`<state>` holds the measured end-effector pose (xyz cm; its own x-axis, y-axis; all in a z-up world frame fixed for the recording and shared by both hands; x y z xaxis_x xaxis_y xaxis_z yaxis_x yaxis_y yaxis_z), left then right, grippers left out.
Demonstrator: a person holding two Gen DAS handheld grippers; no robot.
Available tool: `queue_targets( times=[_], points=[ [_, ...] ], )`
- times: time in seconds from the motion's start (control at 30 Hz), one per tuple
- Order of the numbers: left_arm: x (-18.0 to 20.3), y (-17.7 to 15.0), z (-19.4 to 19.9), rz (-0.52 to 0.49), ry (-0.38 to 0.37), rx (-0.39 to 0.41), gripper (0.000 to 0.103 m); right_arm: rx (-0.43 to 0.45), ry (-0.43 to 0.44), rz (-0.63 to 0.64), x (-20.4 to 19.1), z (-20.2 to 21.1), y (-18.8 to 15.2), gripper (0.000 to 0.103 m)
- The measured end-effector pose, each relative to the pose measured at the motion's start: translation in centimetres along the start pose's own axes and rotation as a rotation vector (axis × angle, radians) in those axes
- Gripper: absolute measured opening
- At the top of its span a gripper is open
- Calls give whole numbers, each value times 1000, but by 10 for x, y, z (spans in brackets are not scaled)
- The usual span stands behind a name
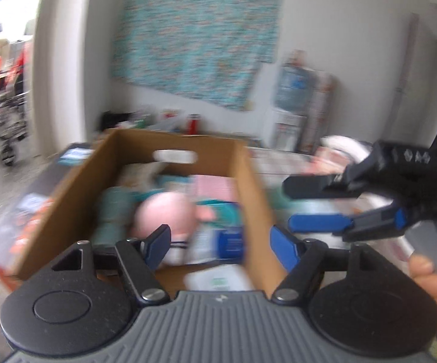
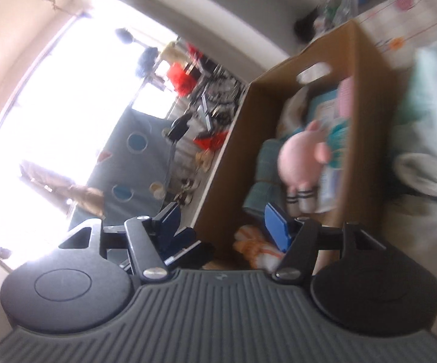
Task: Organize soft objects
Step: 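Move the right gripper back to the gold tissue pack on the bed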
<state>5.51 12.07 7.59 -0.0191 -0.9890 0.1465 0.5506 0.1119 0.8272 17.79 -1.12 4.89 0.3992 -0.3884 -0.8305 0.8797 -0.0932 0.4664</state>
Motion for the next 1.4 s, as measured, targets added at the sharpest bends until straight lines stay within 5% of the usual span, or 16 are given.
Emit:
queue_targets(
  times=[0.33,0.63,1.03,1.4],
  points=[
    [147,-45,-50,-156,-331,-78,75,317,-321,-37,86,172,-37,66],
    [234,-108,-92,-222,-464,-164,71,505,-579,-174,177,281,-79,67],
    [290,-132,-133,-261,-553,-228,68,497,-667,-296,264,279,-80,59],
    [306,-142,-156,-246,-572,-316,68,420,-592,-322,275,253,-72,50]
  ],
)
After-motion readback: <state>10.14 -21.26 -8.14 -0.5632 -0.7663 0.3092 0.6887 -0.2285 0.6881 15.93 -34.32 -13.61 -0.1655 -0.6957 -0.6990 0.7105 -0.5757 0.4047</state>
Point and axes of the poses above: each gripper's, at about its wrist camera, not at the fingertips, and z roughly against the way its jaws point, x to its right, y to its top, the point moved 6 cm from there along -z, roughly the way its jaws point, and after that the axes turned 1 degree about z, right-handed, at the moved point
